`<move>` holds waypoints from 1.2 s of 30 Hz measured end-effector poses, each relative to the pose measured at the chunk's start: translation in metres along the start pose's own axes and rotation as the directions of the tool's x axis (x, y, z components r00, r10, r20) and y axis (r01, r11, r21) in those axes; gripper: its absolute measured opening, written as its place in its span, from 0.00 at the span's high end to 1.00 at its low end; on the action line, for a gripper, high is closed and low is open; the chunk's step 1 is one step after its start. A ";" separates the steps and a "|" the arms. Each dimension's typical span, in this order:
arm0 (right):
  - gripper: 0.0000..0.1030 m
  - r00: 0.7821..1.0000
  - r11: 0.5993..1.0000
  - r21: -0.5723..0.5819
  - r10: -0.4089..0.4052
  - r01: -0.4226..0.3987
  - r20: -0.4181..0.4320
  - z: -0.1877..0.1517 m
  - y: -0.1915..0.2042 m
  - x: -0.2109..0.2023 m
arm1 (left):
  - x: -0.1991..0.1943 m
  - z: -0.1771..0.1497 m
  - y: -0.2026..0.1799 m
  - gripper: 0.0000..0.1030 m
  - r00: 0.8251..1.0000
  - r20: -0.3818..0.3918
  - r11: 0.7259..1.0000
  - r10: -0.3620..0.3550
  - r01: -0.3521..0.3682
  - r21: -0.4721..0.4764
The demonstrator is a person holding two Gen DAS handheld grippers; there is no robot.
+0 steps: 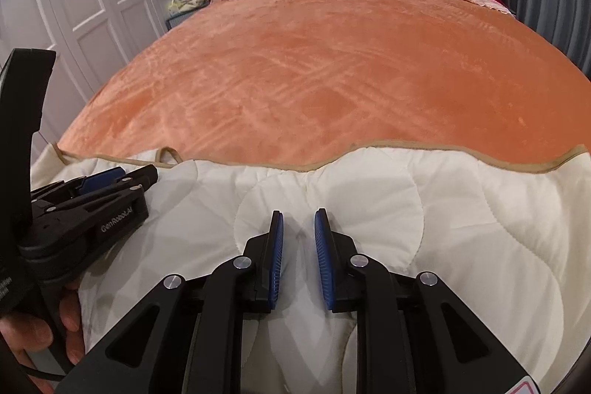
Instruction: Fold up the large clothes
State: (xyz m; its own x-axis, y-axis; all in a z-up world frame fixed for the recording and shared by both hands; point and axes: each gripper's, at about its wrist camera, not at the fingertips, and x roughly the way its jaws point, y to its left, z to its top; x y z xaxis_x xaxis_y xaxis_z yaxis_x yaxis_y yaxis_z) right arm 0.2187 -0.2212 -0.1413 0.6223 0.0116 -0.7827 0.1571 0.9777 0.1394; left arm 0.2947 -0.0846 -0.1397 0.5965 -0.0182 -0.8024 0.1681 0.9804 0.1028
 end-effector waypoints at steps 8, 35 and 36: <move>0.82 1.000 1.000 -0.007 -0.011 0.011 -0.013 0.000 0.004 0.012 | 0.009 -0.006 -0.008 0.64 0.999 0.022 0.999 0.041 -0.041 0.024; 0.82 0.999 0.999 -0.010 -0.032 0.032 0.007 0.001 0.011 0.024 | 0.019 -0.009 -0.018 0.63 0.994 0.062 0.995 0.094 -0.097 0.040; 0.82 1.000 1.000 -0.010 -0.030 0.030 0.006 0.001 0.011 0.024 | 0.019 -0.009 -0.017 0.63 0.994 0.061 0.995 0.088 -0.091 0.037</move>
State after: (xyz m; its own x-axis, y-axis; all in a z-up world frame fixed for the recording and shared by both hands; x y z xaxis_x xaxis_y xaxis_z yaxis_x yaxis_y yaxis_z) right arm 0.2355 -0.2108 -0.1578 0.6219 -0.0188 -0.7829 0.1682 0.9796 0.1101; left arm 0.2961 -0.1002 -0.1613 0.6558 0.0565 -0.7528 0.1422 0.9701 0.1967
